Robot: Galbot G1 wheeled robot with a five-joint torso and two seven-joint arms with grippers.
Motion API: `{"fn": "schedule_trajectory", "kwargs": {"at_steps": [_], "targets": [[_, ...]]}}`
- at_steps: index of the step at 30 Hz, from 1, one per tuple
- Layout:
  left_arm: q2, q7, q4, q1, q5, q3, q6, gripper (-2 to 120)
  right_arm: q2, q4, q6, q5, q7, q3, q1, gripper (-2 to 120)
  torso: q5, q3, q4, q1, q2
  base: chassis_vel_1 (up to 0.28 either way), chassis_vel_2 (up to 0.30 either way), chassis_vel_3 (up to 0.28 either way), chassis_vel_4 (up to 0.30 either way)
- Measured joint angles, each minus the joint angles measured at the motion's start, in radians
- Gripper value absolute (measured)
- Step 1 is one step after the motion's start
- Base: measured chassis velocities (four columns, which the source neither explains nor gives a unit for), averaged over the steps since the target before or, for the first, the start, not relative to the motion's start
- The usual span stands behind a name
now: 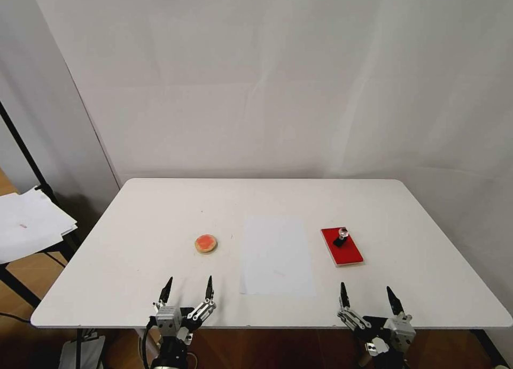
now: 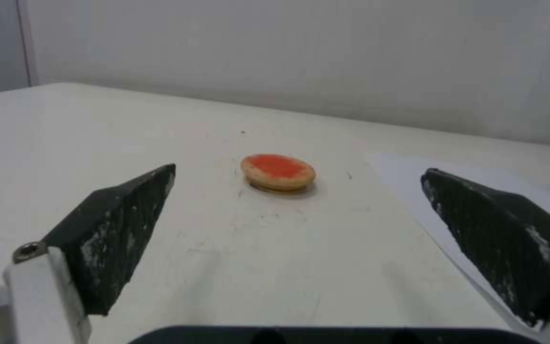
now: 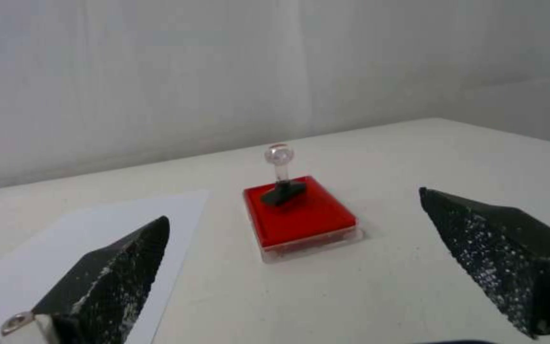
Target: Pick up the stamp from the ink pad and place it onto another ink pad.
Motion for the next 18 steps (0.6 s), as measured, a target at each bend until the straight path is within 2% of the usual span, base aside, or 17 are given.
{"fn": "schedule_trajectory", "kwargs": {"at_steps": [14, 18], "targets": [[0.000, 0.000, 0.000, 0.000, 0.000, 0.000, 0.000, 102, -0.007, -0.010, -0.005, 0.008, 0.000, -0.007, 0.013, 100, -0.0001, 0.000, -0.0001, 0.000, 0.000, 0.000, 0.000, 0.000, 0.000], [0.000, 0.000, 0.000, 0.000, 0.000, 0.000, 0.000, 102, -0.029, -0.051, -0.027, 0.056, -0.001, -0.007, 0.082, 100, 0.0001, 0.000, -0.0001, 0.000, 0.000, 0.000, 0.000, 0.000, 0.000]]}}
